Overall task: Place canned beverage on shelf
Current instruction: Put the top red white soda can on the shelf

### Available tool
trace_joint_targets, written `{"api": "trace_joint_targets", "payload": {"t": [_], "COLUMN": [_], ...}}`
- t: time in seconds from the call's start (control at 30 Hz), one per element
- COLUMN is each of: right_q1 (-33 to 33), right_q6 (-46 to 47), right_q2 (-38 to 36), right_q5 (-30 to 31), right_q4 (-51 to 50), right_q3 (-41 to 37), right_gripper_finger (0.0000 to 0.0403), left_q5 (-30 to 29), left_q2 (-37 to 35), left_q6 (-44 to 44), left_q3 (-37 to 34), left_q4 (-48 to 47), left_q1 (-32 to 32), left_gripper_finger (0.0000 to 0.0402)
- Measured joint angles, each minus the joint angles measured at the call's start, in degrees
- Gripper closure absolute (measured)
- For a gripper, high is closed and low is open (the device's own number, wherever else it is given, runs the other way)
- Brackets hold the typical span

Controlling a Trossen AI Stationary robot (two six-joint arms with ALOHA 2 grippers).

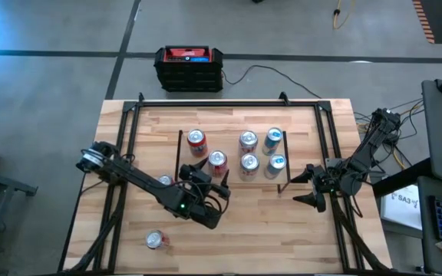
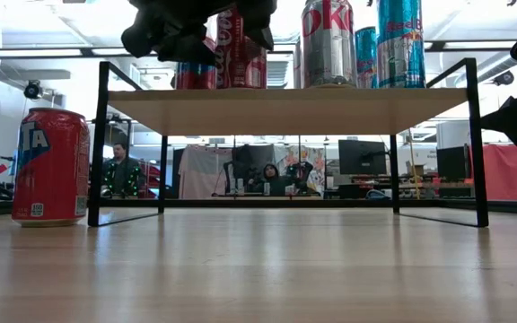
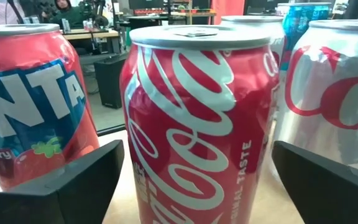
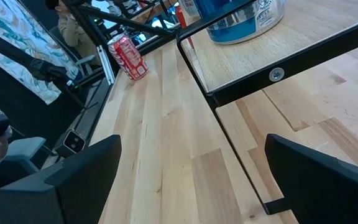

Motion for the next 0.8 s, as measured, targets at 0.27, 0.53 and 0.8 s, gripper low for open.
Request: {"api": "trace_joint_targets", "payload": {"t": [0.27,0.53,0.8], "right_q1": [0.0,0.0,0.0], "right_q6": [0.0,0.0,0.0], "right_q2": [0.0,0.0,0.0], "right_q5": [0.0,0.0,0.0], "right_q4": [0.0,0.0,0.0], "right_q3": [0.0,0.0,0.0], "right_gripper_finger": [0.0019,0.0019,0.0019], "left_q5": [0.3,0.8,10.8], "left_q2": [-0.6,-2.6,-7.9], "left_q6": [0.0,-0.1,-0.5], "left_q3": [0.0,0.0,0.0], "left_q4": [-0.1,0.0,-0.2], "left_q1": [-1.3,-2.6,-2.7], "left_gripper_finger": [0.0004,0.0003,0.0003]}}
